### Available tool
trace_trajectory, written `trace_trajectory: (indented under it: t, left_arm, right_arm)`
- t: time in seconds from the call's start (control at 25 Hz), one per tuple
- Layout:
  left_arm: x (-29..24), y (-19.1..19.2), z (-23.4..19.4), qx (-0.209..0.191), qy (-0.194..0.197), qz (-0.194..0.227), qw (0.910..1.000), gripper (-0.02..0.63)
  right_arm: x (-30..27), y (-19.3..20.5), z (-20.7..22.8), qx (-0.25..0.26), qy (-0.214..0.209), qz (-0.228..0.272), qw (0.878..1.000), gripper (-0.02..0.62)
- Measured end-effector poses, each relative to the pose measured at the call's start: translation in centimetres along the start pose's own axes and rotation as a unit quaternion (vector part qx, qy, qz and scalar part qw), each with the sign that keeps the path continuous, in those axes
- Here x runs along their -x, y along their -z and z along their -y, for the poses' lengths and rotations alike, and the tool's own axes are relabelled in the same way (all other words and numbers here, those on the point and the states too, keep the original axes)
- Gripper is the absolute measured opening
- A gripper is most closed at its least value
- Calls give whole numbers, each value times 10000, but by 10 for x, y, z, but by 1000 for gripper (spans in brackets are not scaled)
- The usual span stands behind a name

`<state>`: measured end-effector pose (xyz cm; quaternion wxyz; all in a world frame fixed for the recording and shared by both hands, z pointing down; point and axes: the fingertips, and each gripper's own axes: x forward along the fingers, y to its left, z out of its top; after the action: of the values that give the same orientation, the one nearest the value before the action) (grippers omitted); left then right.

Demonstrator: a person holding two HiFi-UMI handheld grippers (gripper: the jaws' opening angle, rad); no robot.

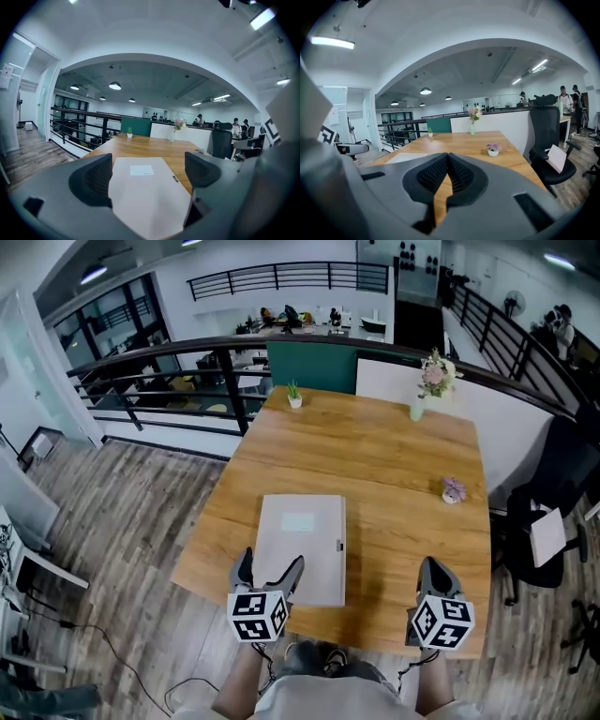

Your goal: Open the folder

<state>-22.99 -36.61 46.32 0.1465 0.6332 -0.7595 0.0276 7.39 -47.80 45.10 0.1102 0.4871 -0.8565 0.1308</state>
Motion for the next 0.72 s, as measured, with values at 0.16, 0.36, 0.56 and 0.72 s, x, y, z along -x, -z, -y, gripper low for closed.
trace_trajectory:
  t: [0.16, 0.36, 0.56, 0.72]
  left_arm:
    - [-15, -3, -7, 49, 90, -72, 9999, 488]
    - [-31, -6, -7, -70, 282, -168, 9994, 489]
    - [-41, 2, 8, -437, 901, -472, 9939, 488]
    - [-48, 11, 24, -609, 1490, -775, 9839, 488]
  right_arm:
    - [-18, 0, -4, -55, -18, -74, 10000, 2]
    - [-32, -3, -7, -140, 47, -57, 9999, 2]
    - [-36, 9, -10, -272, 178, -145, 9994, 2]
    - [-33, 12, -12, -339, 319, -136, 9988, 2]
